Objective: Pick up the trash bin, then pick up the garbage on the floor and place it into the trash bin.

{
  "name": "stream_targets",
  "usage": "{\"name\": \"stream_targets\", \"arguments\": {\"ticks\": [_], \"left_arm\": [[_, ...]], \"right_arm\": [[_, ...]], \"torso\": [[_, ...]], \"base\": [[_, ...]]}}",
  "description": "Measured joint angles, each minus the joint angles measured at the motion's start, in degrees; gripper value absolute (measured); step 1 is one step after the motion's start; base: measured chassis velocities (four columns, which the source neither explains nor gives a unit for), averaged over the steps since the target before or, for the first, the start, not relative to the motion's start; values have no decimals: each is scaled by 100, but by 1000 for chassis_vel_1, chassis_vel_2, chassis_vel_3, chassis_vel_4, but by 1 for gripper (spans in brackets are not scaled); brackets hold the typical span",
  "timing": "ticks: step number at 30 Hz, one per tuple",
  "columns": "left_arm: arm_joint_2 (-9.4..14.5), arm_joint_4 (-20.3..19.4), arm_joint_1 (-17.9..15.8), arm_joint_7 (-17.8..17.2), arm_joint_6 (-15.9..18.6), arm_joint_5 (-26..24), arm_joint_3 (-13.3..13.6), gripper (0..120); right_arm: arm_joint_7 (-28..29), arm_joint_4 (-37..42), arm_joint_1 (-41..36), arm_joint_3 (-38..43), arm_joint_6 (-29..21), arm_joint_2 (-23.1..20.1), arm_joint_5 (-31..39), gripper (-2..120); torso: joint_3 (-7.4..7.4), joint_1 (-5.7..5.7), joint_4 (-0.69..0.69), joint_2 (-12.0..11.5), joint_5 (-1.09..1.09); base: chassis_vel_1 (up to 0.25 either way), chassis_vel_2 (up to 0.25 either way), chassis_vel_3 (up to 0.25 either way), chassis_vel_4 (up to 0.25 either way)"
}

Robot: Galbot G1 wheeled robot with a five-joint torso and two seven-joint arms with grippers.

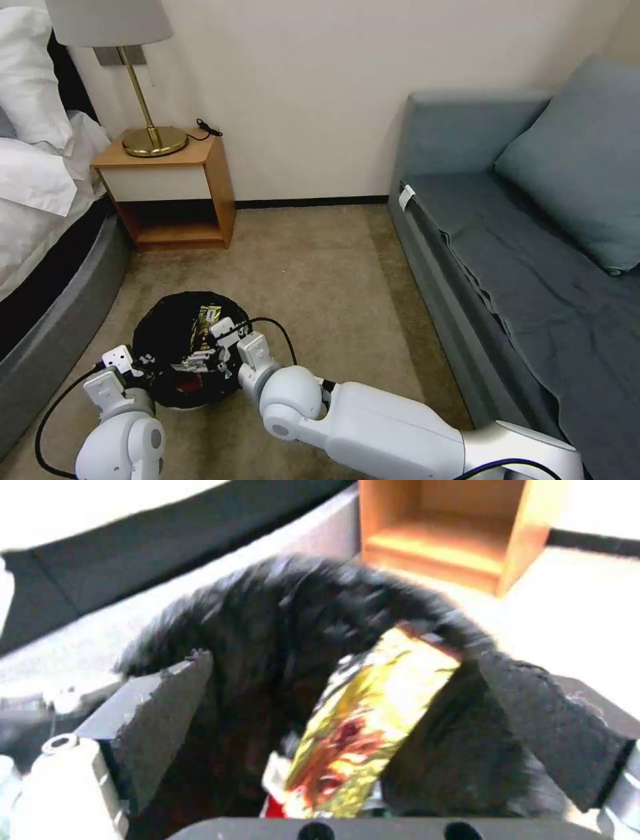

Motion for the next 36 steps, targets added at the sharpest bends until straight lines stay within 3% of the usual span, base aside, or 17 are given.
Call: {"name": "stream_targets", "arguments": {"ticks": [10, 20, 26, 31, 34, 35, 36], "left_arm": [[18, 328, -160, -676, 237, -1098, -57, 3], [29, 703, -279, -991, 131, -1348, -70, 3], [43, 696, -236, -836, 59, -986, -77, 8], [75, 555, -120, -520, -71, -548, -113, 25], [93, 437, -19, -199, -213, -140, -147, 37], [101, 372, 39, 50, -403, 235, -177, 43], [101, 372, 39, 50, -403, 235, -177, 43]], "right_arm": [[-11, 273, -29, 283, 11, -299, -23, 100], [-77, 276, -165, 386, 72, -427, -163, 100], [-101, 230, -203, 390, 92, -431, -200, 100], [-108, 188, -213, 393, 100, -424, -222, 100], [-109, 181, -220, 394, 105, -421, -228, 100], [-109, 180, -225, 398, 110, -420, -229, 100], [-109, 180, -225, 398, 110, -420, -229, 100]], "torso": [[0, 0, 0, 0, 0], [-1, 0, 1, 1, 5], [0, 0, -1, 1, -4], [0, 0, -1, 1, -3], [0, 0, -1, 0, -3], [0, 0, 0, 0, -2], [0, 0, 0, 0, -2]], "base": [[0, 0, 0, 0], [0, 0, 0, 0], [0, 0, 0, 0], [0, 0, 0, 0], [0, 0, 0, 0], [0, 0, 0, 0], [0, 0, 0, 0]]}}
